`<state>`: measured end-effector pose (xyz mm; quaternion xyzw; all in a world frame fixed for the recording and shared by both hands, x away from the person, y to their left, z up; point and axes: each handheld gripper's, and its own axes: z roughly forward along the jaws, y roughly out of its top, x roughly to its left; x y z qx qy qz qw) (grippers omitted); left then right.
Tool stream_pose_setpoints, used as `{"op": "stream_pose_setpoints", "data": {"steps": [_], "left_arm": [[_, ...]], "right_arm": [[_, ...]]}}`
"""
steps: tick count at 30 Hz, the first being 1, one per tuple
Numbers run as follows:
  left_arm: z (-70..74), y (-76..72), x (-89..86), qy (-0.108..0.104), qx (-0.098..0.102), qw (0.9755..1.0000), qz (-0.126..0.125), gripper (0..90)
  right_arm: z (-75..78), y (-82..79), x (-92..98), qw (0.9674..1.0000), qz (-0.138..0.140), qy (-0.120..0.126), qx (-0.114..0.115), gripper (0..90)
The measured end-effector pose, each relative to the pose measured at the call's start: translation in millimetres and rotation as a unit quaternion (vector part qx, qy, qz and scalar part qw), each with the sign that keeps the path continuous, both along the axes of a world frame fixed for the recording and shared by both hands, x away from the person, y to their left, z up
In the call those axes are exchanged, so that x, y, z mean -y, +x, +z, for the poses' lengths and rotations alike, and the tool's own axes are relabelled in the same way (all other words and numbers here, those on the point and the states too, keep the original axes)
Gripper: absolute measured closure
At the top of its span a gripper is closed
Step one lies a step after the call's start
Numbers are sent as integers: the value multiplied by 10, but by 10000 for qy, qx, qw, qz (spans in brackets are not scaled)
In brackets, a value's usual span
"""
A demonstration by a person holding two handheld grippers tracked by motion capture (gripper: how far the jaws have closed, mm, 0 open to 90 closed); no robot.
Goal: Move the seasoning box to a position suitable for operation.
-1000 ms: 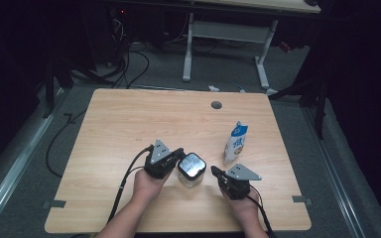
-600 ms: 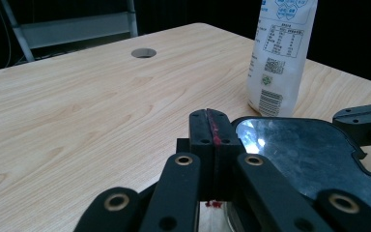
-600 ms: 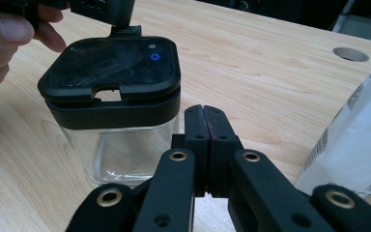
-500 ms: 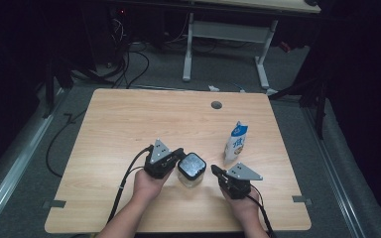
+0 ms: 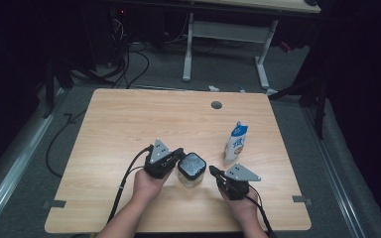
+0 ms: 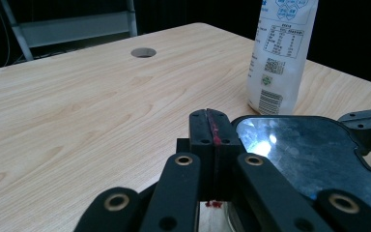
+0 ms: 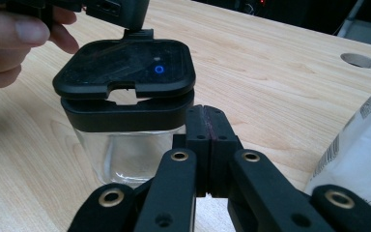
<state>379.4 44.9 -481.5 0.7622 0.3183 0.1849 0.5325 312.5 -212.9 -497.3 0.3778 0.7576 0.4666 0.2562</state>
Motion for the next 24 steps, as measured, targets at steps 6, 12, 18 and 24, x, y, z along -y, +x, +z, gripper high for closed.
{"op": "stream_pose_setpoints", "data": {"steps": [6, 12, 18, 24], "left_arm": [[0, 3, -1, -9, -14, 10000, 3, 900], [-1, 6, -3, -12, -24, 10000, 4, 900], [-1, 5, -2, -2, -13, 10000, 5, 900], [13, -1, -4, 20, -74, 9999, 89, 900]], "right_arm": [[28, -13, -29, 10000, 77, 13, 56, 900], [46, -19, -63, 9999, 128, 15, 71, 900], [57, -13, -76, 9999, 147, 14, 75, 900], [76, -4, -92, 9998, 181, 35, 111, 900]]}}
